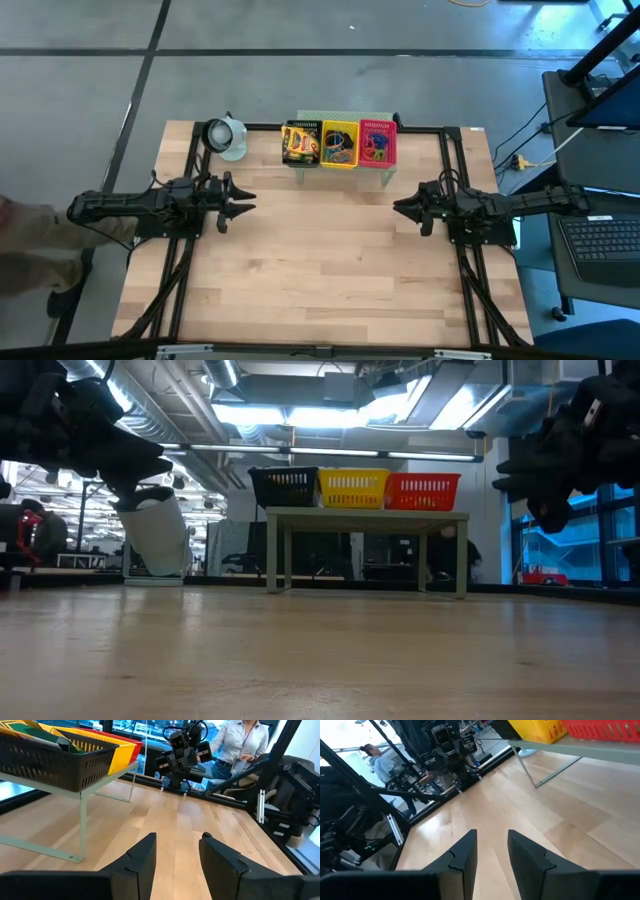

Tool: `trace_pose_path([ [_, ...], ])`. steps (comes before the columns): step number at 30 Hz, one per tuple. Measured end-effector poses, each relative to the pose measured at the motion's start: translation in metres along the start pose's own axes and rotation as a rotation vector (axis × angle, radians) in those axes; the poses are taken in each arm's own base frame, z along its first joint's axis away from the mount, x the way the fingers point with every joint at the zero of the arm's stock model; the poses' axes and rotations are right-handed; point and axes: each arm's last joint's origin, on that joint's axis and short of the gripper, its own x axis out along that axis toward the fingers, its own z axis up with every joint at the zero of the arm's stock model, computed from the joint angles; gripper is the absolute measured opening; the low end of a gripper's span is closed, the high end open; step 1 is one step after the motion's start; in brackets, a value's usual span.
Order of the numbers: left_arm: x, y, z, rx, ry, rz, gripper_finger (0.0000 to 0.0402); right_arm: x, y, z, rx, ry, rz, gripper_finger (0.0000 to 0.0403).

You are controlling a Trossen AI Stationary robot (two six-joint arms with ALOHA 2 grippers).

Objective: Pick & Place Office Desk Supplies
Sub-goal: Return to Home Position

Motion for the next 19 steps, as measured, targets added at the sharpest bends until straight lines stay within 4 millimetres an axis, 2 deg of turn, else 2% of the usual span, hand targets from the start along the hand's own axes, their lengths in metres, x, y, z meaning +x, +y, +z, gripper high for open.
trace_pose_path([
  [19,0.0000,-0.0001,0.0004,-0.003,-0.006,0.000,0.0143,0.0000,0.0000,0.0001,-0.001,0.000,0.000,0.0109],
])
